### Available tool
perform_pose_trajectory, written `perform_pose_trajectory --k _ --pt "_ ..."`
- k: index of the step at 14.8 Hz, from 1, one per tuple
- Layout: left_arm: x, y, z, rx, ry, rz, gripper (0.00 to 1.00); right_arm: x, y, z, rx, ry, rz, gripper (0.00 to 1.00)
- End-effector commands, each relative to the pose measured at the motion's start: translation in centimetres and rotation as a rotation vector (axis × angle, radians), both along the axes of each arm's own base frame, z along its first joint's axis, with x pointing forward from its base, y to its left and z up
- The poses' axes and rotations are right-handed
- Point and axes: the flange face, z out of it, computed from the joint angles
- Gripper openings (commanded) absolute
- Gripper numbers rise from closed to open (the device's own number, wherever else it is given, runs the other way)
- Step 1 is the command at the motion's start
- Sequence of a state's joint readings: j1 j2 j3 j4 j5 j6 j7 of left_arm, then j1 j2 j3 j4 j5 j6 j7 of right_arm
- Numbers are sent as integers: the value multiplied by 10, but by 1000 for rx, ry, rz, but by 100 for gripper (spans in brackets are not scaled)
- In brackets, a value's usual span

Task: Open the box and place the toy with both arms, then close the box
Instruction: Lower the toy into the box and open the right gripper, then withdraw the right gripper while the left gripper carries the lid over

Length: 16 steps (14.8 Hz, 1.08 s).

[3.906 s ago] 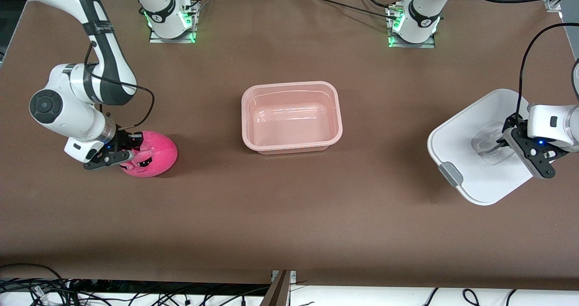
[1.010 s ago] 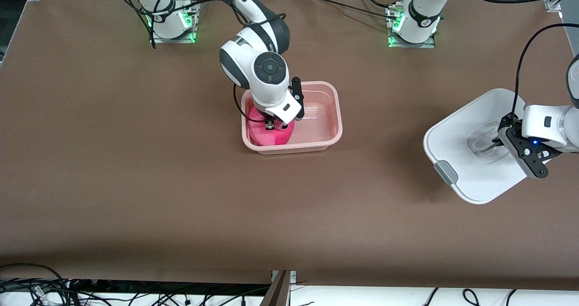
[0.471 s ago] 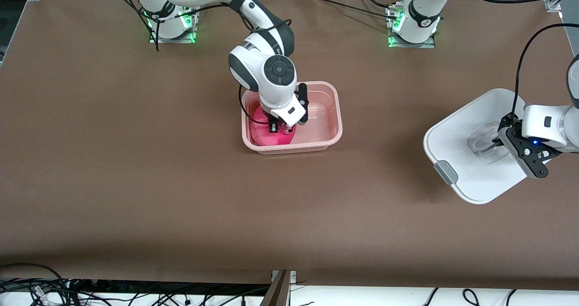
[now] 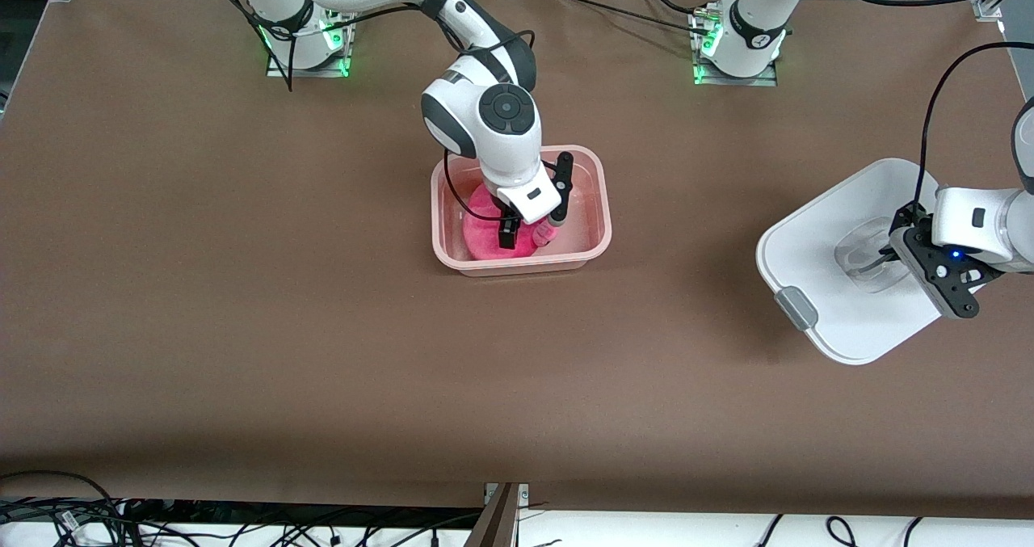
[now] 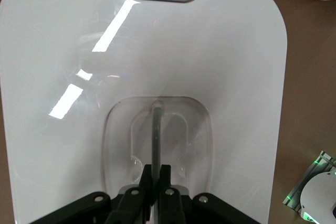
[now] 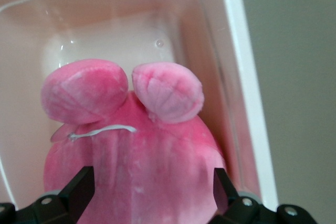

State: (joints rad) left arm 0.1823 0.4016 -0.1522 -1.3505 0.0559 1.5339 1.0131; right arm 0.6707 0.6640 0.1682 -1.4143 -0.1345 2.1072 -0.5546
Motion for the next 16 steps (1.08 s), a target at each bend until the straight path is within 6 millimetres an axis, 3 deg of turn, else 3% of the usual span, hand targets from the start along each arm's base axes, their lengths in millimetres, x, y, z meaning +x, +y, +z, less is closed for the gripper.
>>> perform_pose_trajectory --k 1,4,6,8,10,11,14,16 --pt "-1 -2 6 -18 -1 -26 0 2 -2 26 36 19 -36 100" --pt "0 -30 4 -29 3 -66 0 5 -12 51 30 9 -49 100" --pt "-1 -77 -2 -33 16 -139 0 26 -50 91 17 3 -109 100" --pt "-6 -134 -4 -31 21 -226 0 66 -123 136 11 -9 -224 100" --pt "-12 -179 -11 -32 29 -298 0 99 -190 181 39 -55 -333 100" --pt "-16 -206 -18 -36 36 -339 0 102 -217 196 28 -42 -372 100" --pt "-43 -324 -35 -47 -11 -494 0 105 -305 239 89 64 -543 100" --pt "-64 -390 -51 -51 -47 -505 0 100 -347 263 87 77 -619 100"
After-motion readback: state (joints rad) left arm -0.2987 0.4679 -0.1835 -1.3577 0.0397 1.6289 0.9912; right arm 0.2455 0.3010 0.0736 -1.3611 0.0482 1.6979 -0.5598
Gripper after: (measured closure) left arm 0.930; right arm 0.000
